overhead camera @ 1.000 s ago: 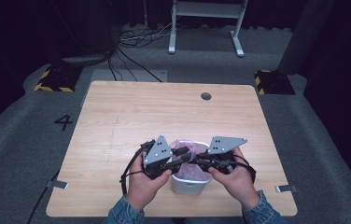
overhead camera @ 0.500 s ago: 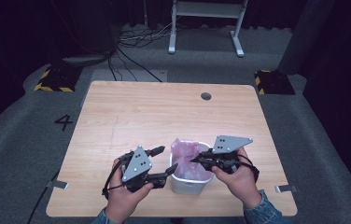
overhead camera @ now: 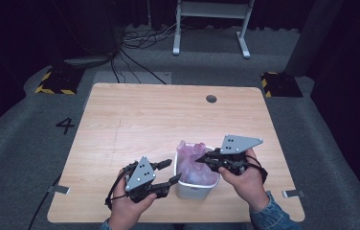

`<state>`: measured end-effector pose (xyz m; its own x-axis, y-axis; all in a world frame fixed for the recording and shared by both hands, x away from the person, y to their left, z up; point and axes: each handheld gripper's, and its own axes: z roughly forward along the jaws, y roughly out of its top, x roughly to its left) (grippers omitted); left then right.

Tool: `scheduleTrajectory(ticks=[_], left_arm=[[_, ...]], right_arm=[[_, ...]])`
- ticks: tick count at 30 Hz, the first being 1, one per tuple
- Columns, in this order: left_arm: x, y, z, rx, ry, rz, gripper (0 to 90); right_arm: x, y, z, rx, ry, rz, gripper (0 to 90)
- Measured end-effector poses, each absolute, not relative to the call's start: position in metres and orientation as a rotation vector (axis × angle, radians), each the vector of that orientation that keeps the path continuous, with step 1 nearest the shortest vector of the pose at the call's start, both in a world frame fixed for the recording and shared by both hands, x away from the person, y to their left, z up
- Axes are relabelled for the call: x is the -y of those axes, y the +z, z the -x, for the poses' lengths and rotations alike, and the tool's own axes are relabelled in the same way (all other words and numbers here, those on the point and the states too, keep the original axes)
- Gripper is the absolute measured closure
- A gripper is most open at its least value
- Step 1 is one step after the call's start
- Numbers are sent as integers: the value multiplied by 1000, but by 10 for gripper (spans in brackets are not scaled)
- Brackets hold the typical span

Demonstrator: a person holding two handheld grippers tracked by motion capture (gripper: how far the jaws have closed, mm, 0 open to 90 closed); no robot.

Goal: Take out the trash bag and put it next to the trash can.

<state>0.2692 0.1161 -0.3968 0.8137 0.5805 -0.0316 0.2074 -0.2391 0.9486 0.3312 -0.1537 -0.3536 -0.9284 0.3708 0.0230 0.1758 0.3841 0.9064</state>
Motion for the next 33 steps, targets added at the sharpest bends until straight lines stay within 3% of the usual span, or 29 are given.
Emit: scheduleTrajectory(ticks=[15,33], left_arm=[[-114,-398,-270,-607,379,-1804,478],[-136,-395,-267,-674,477,-1800,390]], right_arm=[[159,-328,-332,-2378,1618,-460,895],[173,-293,-328,-2276,1671,-438,894]])
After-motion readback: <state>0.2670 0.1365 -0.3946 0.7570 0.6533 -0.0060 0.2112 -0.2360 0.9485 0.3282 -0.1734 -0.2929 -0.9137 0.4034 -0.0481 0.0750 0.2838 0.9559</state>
